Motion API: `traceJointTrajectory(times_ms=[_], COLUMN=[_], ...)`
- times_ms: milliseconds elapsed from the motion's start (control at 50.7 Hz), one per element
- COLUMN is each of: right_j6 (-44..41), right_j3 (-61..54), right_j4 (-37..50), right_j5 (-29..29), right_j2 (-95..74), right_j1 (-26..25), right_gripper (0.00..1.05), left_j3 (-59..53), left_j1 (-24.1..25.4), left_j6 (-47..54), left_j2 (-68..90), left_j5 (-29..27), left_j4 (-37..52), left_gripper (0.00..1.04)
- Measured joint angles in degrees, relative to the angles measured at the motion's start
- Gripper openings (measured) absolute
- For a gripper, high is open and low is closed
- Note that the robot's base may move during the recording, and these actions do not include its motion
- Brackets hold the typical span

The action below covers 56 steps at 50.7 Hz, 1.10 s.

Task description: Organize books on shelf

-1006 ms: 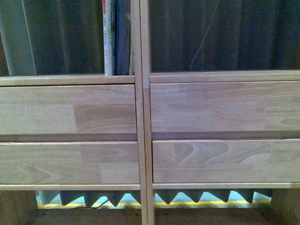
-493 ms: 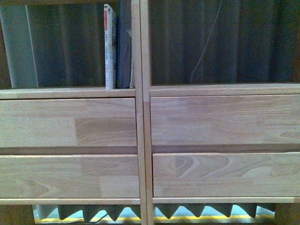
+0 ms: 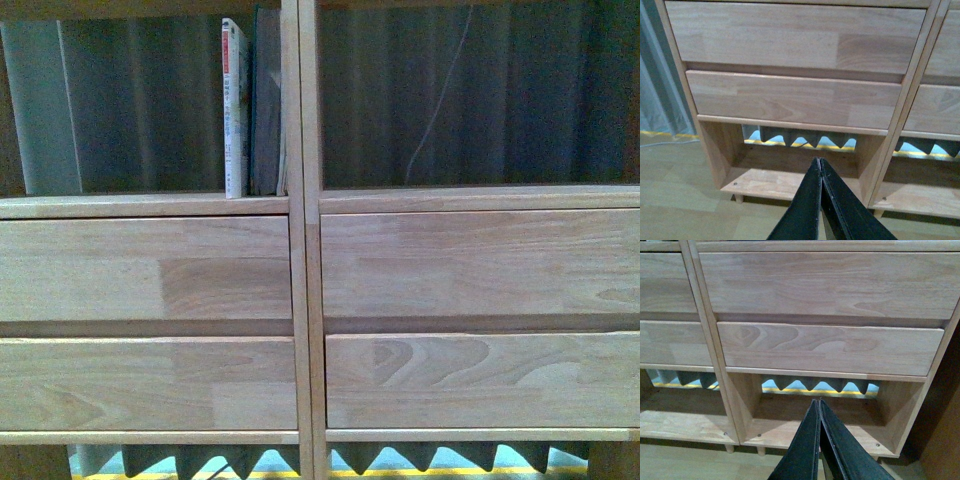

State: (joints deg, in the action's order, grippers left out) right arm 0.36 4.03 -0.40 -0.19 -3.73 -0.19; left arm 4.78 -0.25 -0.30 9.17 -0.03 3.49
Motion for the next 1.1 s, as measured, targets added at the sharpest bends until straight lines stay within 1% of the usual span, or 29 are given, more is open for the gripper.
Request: traceJointTrajectory(times_ms=[20, 59, 296, 414, 730, 749, 789, 848, 986, 1025, 1104], right_j6=[0.00, 0.00, -0.02, -0.02, -0.02, -0.11, -0.13, -0.13, -0.13, -0.13, -0.13], right_j3=[-0.17, -0.50, -3.10, -3.10, -3.10, -3.10, -3.10, -3.10, -3.10, -3.10, -3.10], right_j4=[0.00, 0.00, 0.13, 0.28, 0.28, 0.28, 0.28, 0.28, 0.28, 0.28, 0.28], right_j5=[0.00, 0.02, -0.07, 0.04, 0.00, -0.02, -0.02, 0.00, -0.02, -0.02, 0.00], right_j2=[0.11, 0.37, 3.02, 3.21, 3.34, 3.34, 3.34, 3.34, 3.34, 3.34, 3.34], right_j1=[0.00, 0.00, 0.00, 0.00, 0.00, 0.00, 0.00, 0.00, 0.00, 0.00, 0.00], right_gripper=[0.03, 0.03, 0.03, 0.03, 0.03, 0.06, 0.15, 0.30, 0.55, 0.65, 0.78], left_j3=[-0.37, -0.87, -1.73, -4.07, -4.07, -4.07, -4.07, -4.07, -4.07, -4.07, -4.07], left_j1=[0.04, 0.02, 0.04, 0.04, 0.04, 0.04, 0.04, 0.04, 0.04, 0.04, 0.04], left_j6=[0.00, 0.00, 0.00, -0.02, 0.00, 0.00, 0.00, 0.00, 0.00, 0.00, 0.00], left_j2=[-2.21, -4.74, -6.49, -8.55, -8.81, -8.81, -8.81, -8.81, -8.81, -8.81, -8.81], left_j5=[0.00, 0.02, 0.00, 0.00, 0.00, 0.00, 0.00, 0.00, 0.00, 0.00, 0.00], left_j4=[-2.34, -3.56, -3.61, -3.58, -3.61, -3.61, -3.61, -3.61, -3.61, -3.61, -3.61], left_gripper=[0.03, 0.03, 0.03, 0.03, 0.03, 0.03, 0.09, 0.26, 0.50, 0.61, 0.75])
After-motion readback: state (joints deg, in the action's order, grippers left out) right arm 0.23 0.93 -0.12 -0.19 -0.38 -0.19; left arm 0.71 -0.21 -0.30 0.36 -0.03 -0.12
